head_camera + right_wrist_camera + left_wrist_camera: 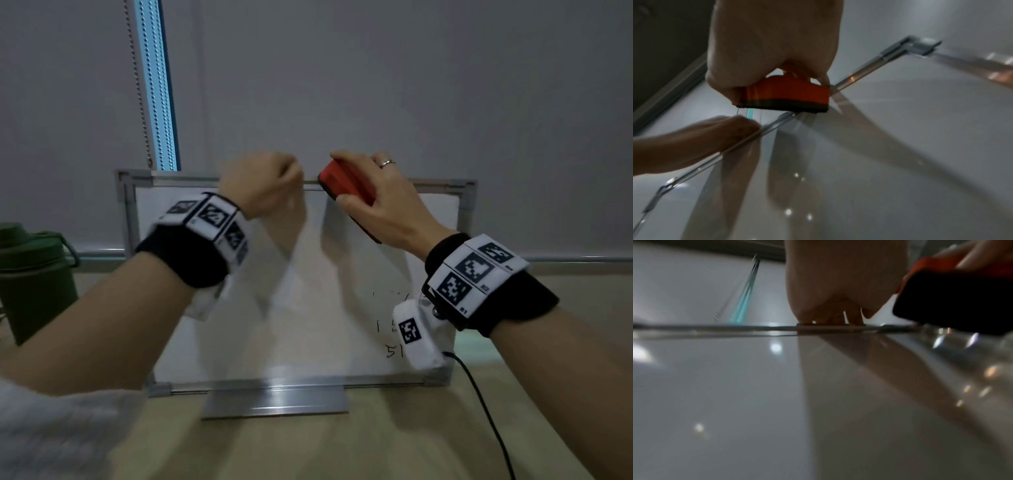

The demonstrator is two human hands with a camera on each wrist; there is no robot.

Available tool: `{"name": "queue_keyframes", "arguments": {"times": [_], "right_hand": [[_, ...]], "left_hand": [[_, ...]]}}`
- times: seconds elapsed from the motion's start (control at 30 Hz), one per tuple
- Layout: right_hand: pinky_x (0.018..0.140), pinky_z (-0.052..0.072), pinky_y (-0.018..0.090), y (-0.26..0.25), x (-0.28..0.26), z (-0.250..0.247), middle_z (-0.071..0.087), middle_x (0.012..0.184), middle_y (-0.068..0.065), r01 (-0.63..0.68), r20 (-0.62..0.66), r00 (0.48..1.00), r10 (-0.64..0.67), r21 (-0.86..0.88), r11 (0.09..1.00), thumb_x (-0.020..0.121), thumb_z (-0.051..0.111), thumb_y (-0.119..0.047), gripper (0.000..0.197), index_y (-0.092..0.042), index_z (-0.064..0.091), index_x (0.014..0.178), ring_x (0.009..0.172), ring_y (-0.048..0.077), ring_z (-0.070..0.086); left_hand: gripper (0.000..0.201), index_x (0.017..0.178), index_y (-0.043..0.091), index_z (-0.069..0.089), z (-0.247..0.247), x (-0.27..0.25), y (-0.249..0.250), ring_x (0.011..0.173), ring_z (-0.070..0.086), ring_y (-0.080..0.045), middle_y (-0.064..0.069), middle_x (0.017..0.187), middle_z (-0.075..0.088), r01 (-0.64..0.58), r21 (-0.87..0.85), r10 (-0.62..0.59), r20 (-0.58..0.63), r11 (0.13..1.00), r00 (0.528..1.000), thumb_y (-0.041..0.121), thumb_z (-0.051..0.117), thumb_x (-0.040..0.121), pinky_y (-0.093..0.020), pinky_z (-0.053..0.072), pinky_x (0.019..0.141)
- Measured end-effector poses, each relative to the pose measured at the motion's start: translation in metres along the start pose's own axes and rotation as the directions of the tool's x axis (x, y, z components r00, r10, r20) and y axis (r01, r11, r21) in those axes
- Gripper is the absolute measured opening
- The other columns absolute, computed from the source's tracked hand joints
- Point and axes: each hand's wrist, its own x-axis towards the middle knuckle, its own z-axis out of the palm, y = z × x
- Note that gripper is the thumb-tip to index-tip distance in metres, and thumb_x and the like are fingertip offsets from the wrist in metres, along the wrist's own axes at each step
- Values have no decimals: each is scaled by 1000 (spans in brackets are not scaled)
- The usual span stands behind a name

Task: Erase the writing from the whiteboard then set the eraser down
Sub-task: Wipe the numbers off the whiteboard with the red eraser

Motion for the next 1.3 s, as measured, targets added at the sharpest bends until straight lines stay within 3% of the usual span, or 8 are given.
{"name": "queue_keyframes", "arguments": {"times": [0.1,0.3,0.5,0.63,0.73,0.9,1.13,1.3], "right_hand": [[79,32,-1,13,-19,-1,35,111,1,15,-136,991,-5,75,997,78,54,-36,63,-20,40,138,95,13,41],[75,50,40,69,-110,7,51,107,16,207,70,978,-197,-453,867,70,67,-36,71,-9,46,132,90,28,46],[63,46,32,102,-177,26,61,97,3,691,524,720,-454,-492,529,82,42,-14,36,-20,49,117,72,23,53],[71,48,40,102,-119,-1,49,108,8,343,129,934,-334,-591,730,78,54,-25,50,-16,47,127,77,32,51],[76,48,43,101,-116,7,48,110,10,272,49,953,-298,-568,776,80,54,-31,52,-14,45,129,83,32,48],[71,46,35,102,-167,34,59,104,2,750,603,656,-454,-455,481,65,73,-13,65,-21,44,122,81,23,48],[69,51,49,82,-100,22,48,110,16,255,63,962,-266,-555,791,81,45,-35,53,-10,47,128,83,34,44],[73,49,40,102,-166,42,52,109,9,675,486,736,-471,-482,558,81,40,-9,48,-16,42,128,84,29,53]], "left_hand": [[50,82,9,60,23,9,26,91,61,-36,-22,93,66,-63,52,62,6,997,998,47,28,90,-36,41,77],[39,76,16,57,38,15,23,83,59,-33,-20,85,65,-12,58,16,-62,998,998,41,33,96,-36,36,88],[38,71,17,50,39,16,23,71,46,-26,-6,63,48,35,59,-34,-26,998,999,38,29,95,-40,27,97],[39,74,16,53,38,16,22,71,47,-27,-7,67,52,25,56,-23,-34,998,999,39,29,95,-40,27,97],[39,75,17,53,37,16,23,71,46,-26,-3,59,48,35,48,-34,-31,998,999,40,30,95,-41,26,98],[41,73,15,53,39,17,22,71,46,-26,-4,61,49,30,45,-29,-38,999,999,39,29,96,-40,27,97],[43,79,13,57,39,18,20,71,45,-26,-6,65,50,26,49,-24,-45,998,999,41,29,96,-40,27,99],[45,84,11,60,41,20,18,73,45,-26,-8,71,53,28,57,-25,-51,998,998,42,29,96,-40,26,99]]}}
